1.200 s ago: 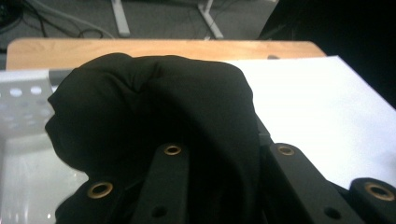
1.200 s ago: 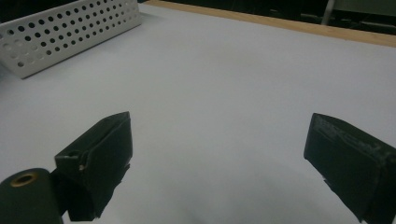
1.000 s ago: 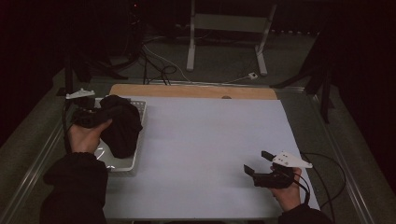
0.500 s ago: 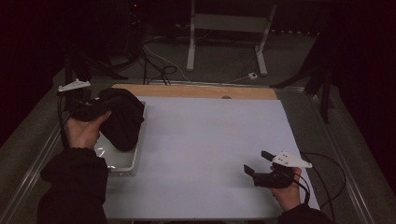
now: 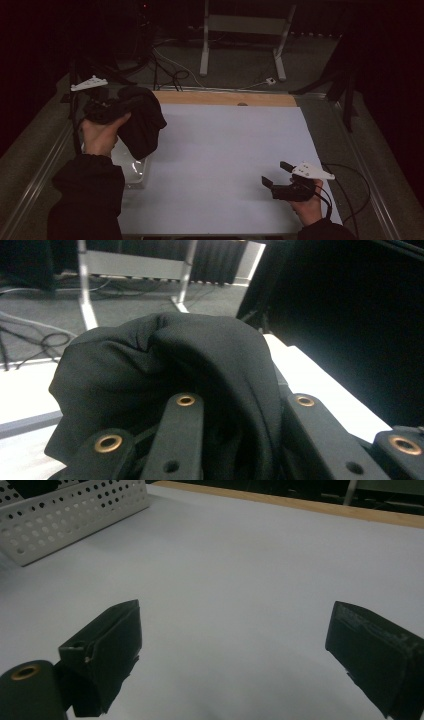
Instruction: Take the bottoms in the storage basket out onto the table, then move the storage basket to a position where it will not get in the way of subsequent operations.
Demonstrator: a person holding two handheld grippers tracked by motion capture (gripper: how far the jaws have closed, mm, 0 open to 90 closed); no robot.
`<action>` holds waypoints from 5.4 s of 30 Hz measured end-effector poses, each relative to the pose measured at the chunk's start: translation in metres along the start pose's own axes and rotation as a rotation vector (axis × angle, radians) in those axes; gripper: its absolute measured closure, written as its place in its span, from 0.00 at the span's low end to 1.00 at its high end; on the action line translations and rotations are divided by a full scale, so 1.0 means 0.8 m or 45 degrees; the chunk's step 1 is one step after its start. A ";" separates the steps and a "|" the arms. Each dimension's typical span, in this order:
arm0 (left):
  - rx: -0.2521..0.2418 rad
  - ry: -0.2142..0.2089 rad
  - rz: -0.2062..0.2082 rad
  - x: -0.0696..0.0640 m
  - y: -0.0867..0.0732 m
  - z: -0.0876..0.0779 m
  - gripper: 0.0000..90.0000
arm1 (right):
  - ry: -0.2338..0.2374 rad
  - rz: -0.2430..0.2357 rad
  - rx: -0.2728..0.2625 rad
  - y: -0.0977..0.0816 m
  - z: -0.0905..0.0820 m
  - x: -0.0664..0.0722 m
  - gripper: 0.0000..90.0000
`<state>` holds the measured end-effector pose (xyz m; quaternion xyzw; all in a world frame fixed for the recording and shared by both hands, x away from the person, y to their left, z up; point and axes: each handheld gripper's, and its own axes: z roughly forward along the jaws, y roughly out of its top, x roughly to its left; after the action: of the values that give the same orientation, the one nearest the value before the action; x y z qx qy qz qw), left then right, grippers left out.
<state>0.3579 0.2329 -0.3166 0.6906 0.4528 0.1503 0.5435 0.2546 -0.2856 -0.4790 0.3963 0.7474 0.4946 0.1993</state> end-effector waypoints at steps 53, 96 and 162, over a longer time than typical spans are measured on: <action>0.364 -0.505 0.179 -0.160 -0.085 0.202 0.85 | 0.000 0.004 -0.007 0.001 -0.002 -0.002 0.09; 0.216 -0.177 0.227 -0.129 -0.137 0.135 0.00 | 0.062 -0.004 -0.009 0.009 0.017 0.024 0.09; 0.214 -0.234 0.233 -0.149 -0.139 0.134 0.09 | -0.065 0.116 0.035 0.079 0.089 -0.020 0.96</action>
<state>0.3164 0.0729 -0.4207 0.7830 0.3473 0.0968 0.5069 0.3385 -0.2443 -0.4548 0.4449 0.7301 0.4826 0.1900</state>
